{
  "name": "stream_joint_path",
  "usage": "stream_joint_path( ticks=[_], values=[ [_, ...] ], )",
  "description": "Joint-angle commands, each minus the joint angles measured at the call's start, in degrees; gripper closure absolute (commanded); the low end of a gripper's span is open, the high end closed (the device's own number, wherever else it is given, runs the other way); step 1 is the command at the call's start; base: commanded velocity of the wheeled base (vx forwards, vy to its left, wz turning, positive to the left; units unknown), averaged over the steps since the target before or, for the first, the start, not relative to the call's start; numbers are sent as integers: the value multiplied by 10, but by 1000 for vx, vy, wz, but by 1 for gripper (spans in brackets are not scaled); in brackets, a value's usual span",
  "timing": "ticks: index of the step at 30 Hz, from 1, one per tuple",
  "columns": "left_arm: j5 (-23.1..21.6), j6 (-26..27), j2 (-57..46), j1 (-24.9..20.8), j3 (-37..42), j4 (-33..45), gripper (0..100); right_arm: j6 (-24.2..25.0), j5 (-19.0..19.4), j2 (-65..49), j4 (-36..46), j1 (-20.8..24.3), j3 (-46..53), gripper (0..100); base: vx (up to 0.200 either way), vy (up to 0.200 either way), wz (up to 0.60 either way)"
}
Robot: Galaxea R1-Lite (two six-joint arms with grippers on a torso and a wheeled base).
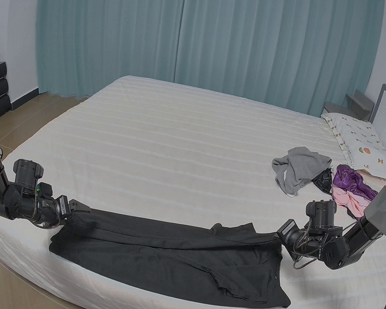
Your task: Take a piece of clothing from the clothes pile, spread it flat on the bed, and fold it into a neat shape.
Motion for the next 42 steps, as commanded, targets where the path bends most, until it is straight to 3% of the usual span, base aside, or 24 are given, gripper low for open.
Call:
stream_joint_path(
  ticks=[1,8,23,24,42],
  values=[
    [-17,22,4,2,3,-2,0,0,8,-1,0,2,1,100,0,0,0],
    [-22,68,6,2,2,-6,0,0,8,0,0,3,0,100,0,0,0],
    [-21,66,65,1,28,-130,0,0,8,0,-1,3,0,100,0,0,0],
    [-21,66,65,1,28,-130,100,0,8,0,-1,3,0,100,0,0,0],
    [-15,52,18,29,39,-129,100,3,9,-15,-1,-3,-10,100,0,0,0]
  ],
)
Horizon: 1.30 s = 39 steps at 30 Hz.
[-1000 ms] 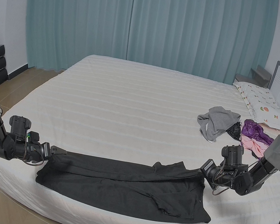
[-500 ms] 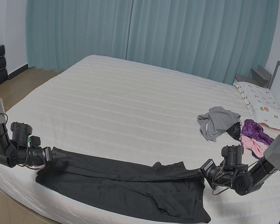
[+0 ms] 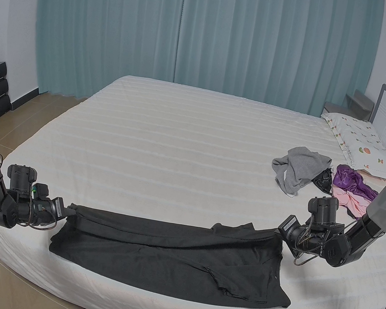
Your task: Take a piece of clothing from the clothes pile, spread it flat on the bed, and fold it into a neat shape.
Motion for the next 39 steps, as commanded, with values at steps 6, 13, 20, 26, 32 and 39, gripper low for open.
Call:
stream_joint_path(
  ticks=[6,13,20,26,32,39],
  values=[
    [3,-140,-19,3,-57,3,100,2,0,-17,-6,-7,-19,100,0,0,0],
    [27,-253,-11,1,-135,7,100,5,-5,2,-21,-6,-42,100,0,0,0],
    [63,-354,23,1,-219,38,100,2,-34,50,-116,-3,-66,100,0,0,0],
    [74,-362,29,-6,-223,46,100,-3,-35,59,-144,6,-60,100,0,0,0],
    [72,-361,31,-7,-228,75,100,-3,-31,55,-144,7,-50,100,0,0,0],
    [56,-340,13,-1,-223,133,100,-6,-8,17,-144,3,7,100,0,0,0]
  ],
)
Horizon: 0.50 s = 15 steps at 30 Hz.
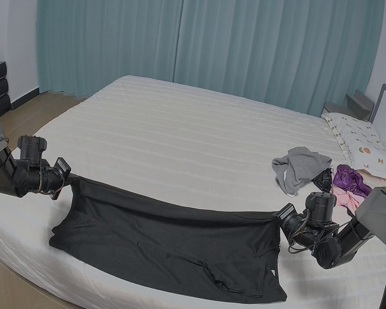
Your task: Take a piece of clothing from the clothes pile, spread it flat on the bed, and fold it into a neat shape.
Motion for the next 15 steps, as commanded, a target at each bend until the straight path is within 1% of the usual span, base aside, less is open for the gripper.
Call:
stream_joint_path(
  ticks=[1,2,3,7,11,13,15],
  values=[
    [-7,26,-17,8,2,32,100,-1,16,-33,0,-4,37,100,0,0,0],
    [-7,26,-17,8,2,32,100,-1,16,-33,0,-4,37,100,0,0,0],
    [-8,46,-20,11,4,54,100,-1,18,-44,0,-4,54,100,0,0,0],
    [-8,88,-19,15,8,83,100,-14,19,-46,-1,0,90,100,0,0,0],
    [-8,110,-14,16,15,91,100,-32,20,-38,-1,1,113,100,0,0,0],
    [-5,129,-10,16,20,91,100,-53,29,-26,-6,2,131,100,0,0,0],
    [-3,139,-7,16,22,91,100,-58,31,-24,-5,3,137,100,0,0,0]
  ],
)
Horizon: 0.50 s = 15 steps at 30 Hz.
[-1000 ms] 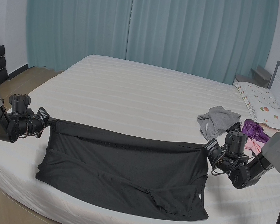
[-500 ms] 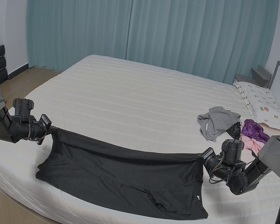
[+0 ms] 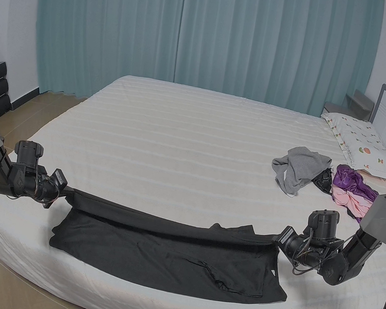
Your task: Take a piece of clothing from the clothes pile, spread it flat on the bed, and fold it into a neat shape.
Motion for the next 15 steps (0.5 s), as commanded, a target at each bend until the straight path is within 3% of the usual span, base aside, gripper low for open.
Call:
stream_joint_path(
  ticks=[1,8,9,10,15],
  values=[
    [3,14,5,1,8,1,100,-9,4,11,0,3,21,100,0,0,0],
    [19,51,12,-1,13,6,100,-40,3,21,3,15,35,100,0,0,0],
    [20,54,11,-1,14,11,0,-45,2,25,3,16,39,100,0,0,0],
    [21,59,10,-1,14,16,0,-47,2,26,3,17,39,0,0,0,0],
    [21,66,4,-1,14,37,0,-47,5,8,0,7,32,0,0,0,0]
  ],
)
